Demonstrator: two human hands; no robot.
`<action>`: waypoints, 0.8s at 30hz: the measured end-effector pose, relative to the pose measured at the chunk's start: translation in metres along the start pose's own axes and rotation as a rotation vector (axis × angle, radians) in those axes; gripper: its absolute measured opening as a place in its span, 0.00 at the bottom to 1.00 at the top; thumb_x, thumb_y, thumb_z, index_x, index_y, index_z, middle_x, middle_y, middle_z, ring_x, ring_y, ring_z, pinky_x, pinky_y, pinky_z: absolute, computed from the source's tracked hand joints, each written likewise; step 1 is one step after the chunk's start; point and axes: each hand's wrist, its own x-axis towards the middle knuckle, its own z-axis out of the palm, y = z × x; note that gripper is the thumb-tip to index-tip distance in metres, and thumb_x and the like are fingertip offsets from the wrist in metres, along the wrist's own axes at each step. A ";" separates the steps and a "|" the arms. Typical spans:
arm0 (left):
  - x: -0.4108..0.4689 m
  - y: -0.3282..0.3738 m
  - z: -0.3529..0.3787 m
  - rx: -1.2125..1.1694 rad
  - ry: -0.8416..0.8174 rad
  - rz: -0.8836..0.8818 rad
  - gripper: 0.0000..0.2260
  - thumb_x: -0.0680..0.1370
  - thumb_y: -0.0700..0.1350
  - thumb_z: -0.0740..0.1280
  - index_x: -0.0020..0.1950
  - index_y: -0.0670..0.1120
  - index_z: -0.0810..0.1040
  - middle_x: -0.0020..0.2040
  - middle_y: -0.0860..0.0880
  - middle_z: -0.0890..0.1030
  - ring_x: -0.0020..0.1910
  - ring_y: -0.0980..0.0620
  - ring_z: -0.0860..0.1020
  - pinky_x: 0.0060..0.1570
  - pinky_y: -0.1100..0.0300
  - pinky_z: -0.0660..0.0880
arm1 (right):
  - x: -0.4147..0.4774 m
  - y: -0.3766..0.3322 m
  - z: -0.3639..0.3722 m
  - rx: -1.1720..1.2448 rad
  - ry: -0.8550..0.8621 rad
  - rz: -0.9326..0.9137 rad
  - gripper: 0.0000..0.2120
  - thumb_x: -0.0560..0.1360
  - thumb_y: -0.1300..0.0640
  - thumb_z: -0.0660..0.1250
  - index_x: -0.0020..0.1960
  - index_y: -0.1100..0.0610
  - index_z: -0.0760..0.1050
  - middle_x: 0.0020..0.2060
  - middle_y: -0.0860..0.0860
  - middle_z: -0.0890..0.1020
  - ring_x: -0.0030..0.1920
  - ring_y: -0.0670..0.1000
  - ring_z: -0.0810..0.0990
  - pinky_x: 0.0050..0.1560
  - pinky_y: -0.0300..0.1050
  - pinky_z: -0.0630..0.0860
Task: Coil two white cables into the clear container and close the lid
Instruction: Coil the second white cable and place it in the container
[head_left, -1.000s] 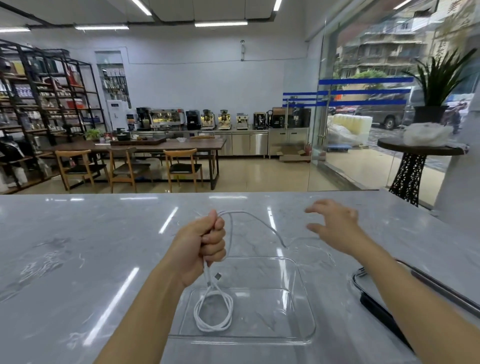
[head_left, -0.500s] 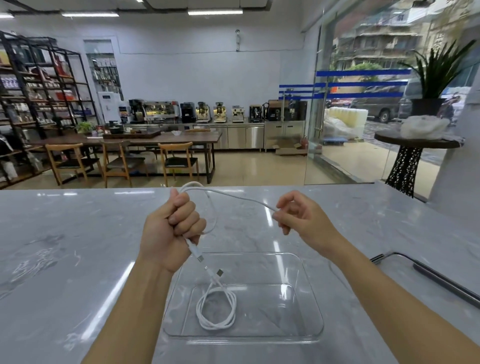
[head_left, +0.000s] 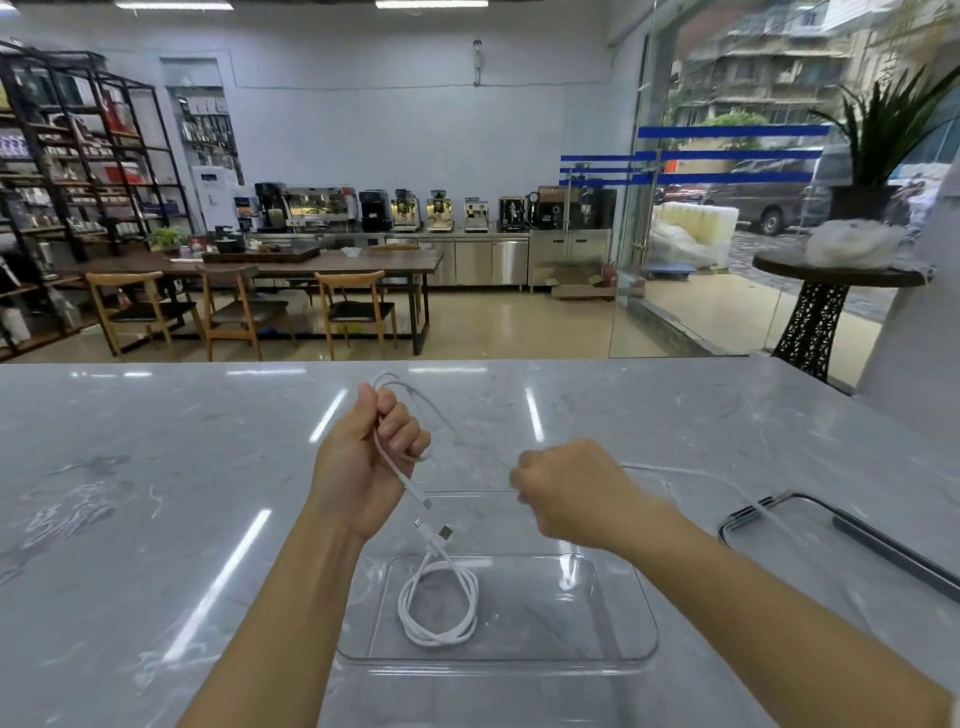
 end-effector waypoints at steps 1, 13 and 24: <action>0.001 -0.005 -0.002 0.045 0.006 -0.015 0.18 0.81 0.50 0.51 0.34 0.46 0.65 0.23 0.53 0.66 0.21 0.57 0.66 0.25 0.66 0.69 | 0.000 -0.006 -0.007 0.055 -0.091 -0.094 0.03 0.64 0.62 0.71 0.36 0.58 0.77 0.34 0.53 0.80 0.30 0.56 0.78 0.25 0.36 0.48; -0.010 -0.039 0.026 0.435 -0.272 -0.222 0.15 0.81 0.44 0.51 0.42 0.39 0.72 0.18 0.48 0.68 0.16 0.54 0.62 0.20 0.64 0.63 | 0.012 0.009 -0.043 0.916 0.352 0.121 0.07 0.68 0.57 0.73 0.41 0.60 0.78 0.33 0.48 0.79 0.34 0.42 0.73 0.38 0.34 0.71; -0.017 -0.022 0.044 0.099 -0.278 -0.299 0.19 0.74 0.52 0.56 0.23 0.48 0.66 0.21 0.53 0.49 0.20 0.53 0.47 0.21 0.64 0.48 | -0.001 0.041 -0.044 1.846 0.026 0.087 0.13 0.71 0.59 0.67 0.56 0.57 0.78 0.36 0.50 0.81 0.21 0.44 0.59 0.23 0.37 0.54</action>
